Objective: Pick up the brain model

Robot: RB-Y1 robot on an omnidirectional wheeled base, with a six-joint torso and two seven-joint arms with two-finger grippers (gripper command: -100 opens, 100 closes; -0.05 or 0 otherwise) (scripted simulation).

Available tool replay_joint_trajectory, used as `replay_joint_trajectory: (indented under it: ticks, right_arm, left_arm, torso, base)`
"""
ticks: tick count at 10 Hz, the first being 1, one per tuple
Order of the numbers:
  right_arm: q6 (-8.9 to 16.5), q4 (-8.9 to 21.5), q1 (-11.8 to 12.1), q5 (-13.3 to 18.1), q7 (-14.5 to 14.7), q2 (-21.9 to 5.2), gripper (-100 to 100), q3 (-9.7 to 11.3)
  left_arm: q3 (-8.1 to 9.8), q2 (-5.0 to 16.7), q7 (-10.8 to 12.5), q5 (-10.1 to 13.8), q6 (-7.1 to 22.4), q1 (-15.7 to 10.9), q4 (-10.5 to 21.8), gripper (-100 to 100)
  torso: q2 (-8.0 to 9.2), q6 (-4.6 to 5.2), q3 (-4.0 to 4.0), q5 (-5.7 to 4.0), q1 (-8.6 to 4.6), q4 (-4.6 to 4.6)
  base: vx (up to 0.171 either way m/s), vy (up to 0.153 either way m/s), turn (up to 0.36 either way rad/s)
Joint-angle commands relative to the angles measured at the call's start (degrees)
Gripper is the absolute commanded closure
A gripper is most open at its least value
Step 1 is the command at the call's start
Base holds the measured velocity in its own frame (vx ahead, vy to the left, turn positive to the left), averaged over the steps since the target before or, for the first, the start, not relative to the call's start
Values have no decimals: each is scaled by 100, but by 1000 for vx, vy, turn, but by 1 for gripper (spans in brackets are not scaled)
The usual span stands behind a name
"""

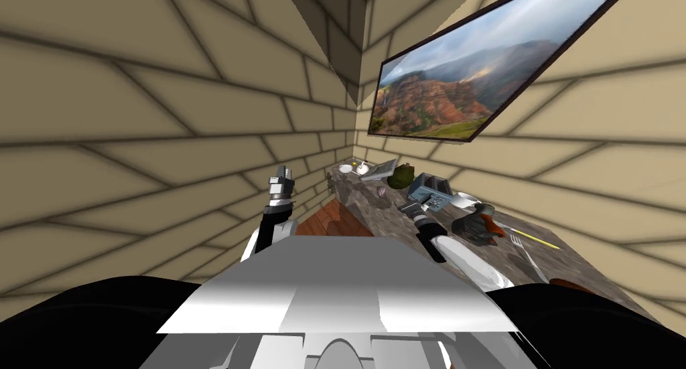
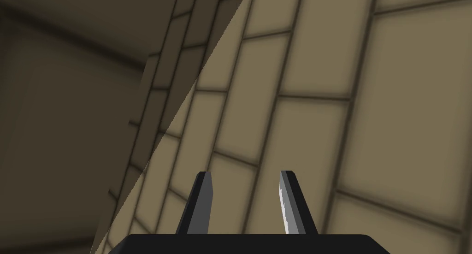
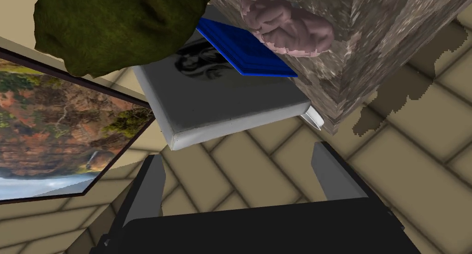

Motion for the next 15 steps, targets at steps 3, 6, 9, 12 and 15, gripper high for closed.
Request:
replay_joint_trajectory:
  ticks: [3, 6, 9, 12, 15]
  right_arm:
    - [30, 343, 33, 549, -19, -566, -100, 86]
    - [13, 505, 45, 779, -49, -885, -100, 121]
    - [-45, 811, 67, 1188, -114, -1396, -100, 201]
    - [-124, 1083, 91, 1529, -182, -1854, -100, 292]
    - [-217, 1319, 121, 1800, -245, -2250, -100, 398]
  left_arm:
    - [0, 0, 0, 0, 0, 0, 0, 0]
    - [0, 0, 0, 0, 0, 0, 0, 0]
    - [0, 0, 0, 0, 0, 0, 0, 0]
    - [0, 0, 0, 0, 0, 1, 0, 0]
    - [0, 0, 0, 0, 0, 1, 0, 0]
  torso:
    - [-2, 0, -1, 0, 2, 0]
    - [-6, -3, -3, 1, 2, -1]
    - [-16, -5, -9, -2, -9, -3]
    - [-11, 2, -6, 1, 6, -2]
    - [-18, 2, -10, 0, 3, -4]
  base:
    - [-6, -50, 189]
    - [1, -48, 158]
    - [12, -70, 255]
    - [3, -46, 160]
    - [17, -52, 183]
